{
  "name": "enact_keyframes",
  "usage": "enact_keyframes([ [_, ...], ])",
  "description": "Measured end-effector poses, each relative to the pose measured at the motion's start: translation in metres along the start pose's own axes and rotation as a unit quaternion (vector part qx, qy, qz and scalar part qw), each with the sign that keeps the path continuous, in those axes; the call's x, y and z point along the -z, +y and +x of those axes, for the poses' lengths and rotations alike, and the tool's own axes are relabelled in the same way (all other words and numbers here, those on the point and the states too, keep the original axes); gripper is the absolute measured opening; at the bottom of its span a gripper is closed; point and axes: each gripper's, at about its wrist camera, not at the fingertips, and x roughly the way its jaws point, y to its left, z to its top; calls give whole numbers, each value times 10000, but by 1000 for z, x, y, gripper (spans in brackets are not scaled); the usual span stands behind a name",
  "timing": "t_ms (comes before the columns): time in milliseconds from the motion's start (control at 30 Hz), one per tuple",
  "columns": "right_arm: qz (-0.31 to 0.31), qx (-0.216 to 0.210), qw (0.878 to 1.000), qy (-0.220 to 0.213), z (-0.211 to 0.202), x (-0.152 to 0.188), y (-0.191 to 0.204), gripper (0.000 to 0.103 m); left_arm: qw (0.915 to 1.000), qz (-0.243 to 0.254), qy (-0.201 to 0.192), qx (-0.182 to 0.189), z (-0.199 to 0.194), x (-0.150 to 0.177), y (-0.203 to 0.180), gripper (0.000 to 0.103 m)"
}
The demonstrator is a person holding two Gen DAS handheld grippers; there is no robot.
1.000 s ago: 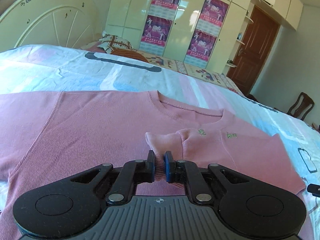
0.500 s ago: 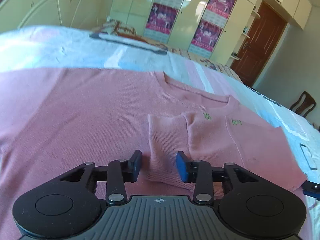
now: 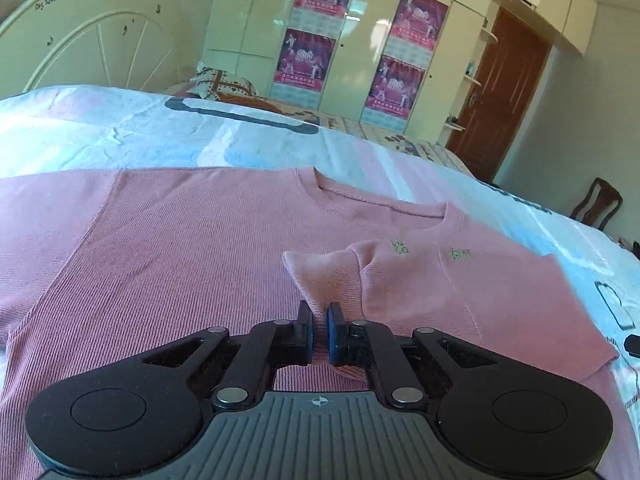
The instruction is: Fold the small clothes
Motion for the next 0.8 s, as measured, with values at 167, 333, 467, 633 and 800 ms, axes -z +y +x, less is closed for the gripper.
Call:
enact_keyframes([
  [167, -770, 179, 9940, 761, 36, 11, 14, 3, 10000, 12, 12, -34, 0, 1, 3, 6],
  [333, -570, 31, 9973, 472, 23, 5, 7, 15, 9999, 49, -133, 51, -5, -4, 4, 43],
  [467, -324, -130, 9992, 216, 33, -21, 1, 18, 9997, 151, -194, 5, 12, -20, 0, 54],
  [633, -90, -360, 9993, 78, 67, -53, -3, 14, 9988, -344, 319, 140, 55, -30, 5, 40],
  [800, -228, -447, 9984, 258, 107, -67, -2, 8, 9981, 62, -609, -11, 34, -25, -14, 5],
])
